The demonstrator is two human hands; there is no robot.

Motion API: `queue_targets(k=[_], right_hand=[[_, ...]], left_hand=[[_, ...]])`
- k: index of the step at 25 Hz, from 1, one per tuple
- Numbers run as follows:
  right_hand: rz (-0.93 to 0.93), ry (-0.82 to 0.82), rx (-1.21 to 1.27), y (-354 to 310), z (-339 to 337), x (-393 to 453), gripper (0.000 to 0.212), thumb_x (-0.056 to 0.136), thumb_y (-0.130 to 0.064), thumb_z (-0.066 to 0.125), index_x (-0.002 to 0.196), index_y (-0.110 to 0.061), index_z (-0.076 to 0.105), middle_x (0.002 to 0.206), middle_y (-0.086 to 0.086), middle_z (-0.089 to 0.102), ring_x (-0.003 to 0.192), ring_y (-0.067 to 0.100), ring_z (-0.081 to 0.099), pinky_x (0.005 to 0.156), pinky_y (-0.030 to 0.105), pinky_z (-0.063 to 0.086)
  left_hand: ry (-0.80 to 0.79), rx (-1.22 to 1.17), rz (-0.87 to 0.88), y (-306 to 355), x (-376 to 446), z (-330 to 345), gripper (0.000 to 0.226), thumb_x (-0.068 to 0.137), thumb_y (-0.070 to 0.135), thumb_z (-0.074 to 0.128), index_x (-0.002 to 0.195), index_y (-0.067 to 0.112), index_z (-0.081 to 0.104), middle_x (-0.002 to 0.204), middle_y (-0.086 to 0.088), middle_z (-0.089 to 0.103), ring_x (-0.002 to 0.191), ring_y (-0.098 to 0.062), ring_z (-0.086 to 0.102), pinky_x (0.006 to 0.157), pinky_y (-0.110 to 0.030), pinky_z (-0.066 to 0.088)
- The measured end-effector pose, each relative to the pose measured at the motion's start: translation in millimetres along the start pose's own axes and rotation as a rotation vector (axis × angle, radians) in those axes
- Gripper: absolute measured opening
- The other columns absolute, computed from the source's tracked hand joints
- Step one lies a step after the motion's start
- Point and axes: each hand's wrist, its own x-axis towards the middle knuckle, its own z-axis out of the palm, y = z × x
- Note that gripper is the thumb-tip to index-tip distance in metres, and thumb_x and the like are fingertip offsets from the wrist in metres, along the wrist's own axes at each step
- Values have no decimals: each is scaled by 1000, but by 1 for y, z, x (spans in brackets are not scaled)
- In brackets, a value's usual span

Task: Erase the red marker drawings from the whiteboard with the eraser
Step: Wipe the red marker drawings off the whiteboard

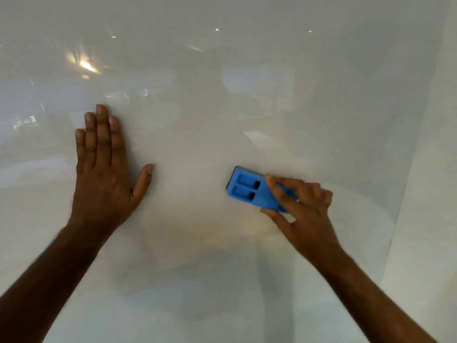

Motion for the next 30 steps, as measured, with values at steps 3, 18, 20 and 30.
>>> queue_targets(k=[3, 18, 20, 30], right_hand=[[-146, -24, -42, -29, 25, -25, 58, 99, -50, 60, 153, -39, 45, 138, -8, 58, 106, 20, 52, 86, 41, 36], [-92, 69, -116, -33, 15, 8, 59, 101, -55, 60, 154, -34, 48, 128, -5, 63, 96, 20, 52, 82, 43, 34], [-124, 61, -77, -62, 26, 18, 56, 101, -56, 56, 153, -35, 50, 127, -5, 63, 96, 22, 51, 81, 41, 34], [-501, -202, -175, -40, 57, -115, 43, 98, -38, 66, 141, -41, 61, 124, -7, 71, 95, 16, 67, 78, 37, 33]], left_hand=[[0, 10, -3, -1, 0, 0, 90, 112, 52, 39, 171, -5, 3, 180, -26, -1, 169, -41, -3, 138, -52, -1], [7, 8, -19, 0, -3, 3, 88, 112, 51, 39, 170, -9, 9, 179, -29, 4, 168, -44, 2, 138, -53, 2], [6, 16, -13, -1, -3, 3, 88, 112, 51, 39, 170, -9, 9, 180, -28, 4, 169, -43, 3, 138, -52, 2], [-21, 53, 3, -8, -8, -1, 89, 113, 56, 37, 171, -6, 9, 181, -24, 4, 170, -38, 2, 139, -47, 2]])
